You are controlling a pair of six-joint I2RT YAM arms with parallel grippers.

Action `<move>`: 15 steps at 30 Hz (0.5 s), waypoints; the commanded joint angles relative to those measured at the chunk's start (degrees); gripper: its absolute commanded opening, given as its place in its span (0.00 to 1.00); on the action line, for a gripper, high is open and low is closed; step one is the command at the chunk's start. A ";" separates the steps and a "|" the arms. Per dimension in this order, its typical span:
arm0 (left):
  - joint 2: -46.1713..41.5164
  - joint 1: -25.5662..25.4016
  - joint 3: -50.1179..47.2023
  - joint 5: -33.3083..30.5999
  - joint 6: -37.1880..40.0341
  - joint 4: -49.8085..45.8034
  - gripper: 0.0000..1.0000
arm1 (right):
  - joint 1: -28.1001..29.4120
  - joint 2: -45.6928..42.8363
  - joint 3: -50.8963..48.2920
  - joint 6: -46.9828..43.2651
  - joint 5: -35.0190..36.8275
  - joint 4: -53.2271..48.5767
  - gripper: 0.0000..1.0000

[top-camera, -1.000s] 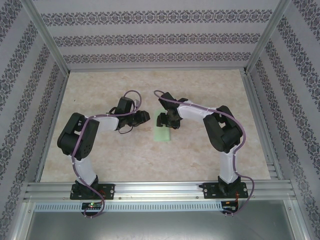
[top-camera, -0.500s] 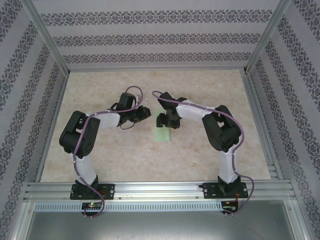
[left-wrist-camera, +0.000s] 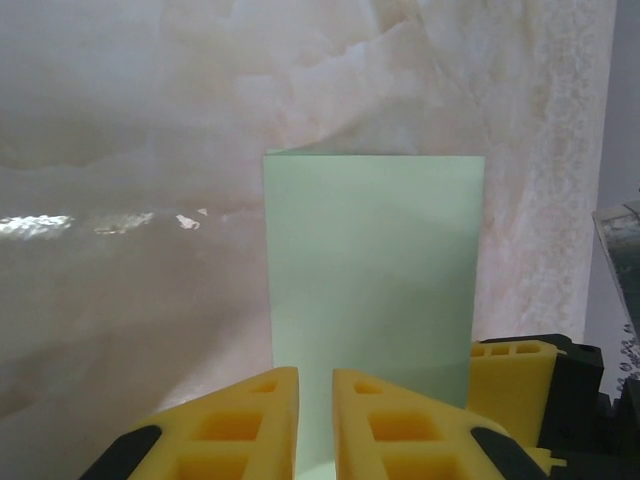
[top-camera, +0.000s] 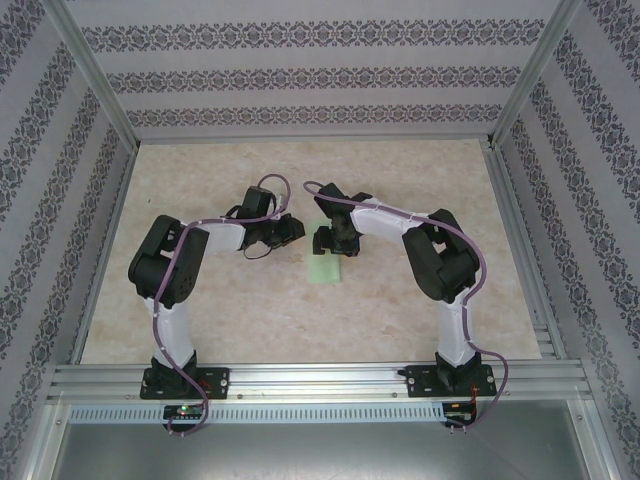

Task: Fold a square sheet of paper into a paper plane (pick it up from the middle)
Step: Hold the square sheet of paper at the center of the table.

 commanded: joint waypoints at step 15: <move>1.83 -0.54 2.39 1.94 0.72 -0.60 0.16 | -0.71 9.85 -3.56 1.19 1.59 0.19 0.63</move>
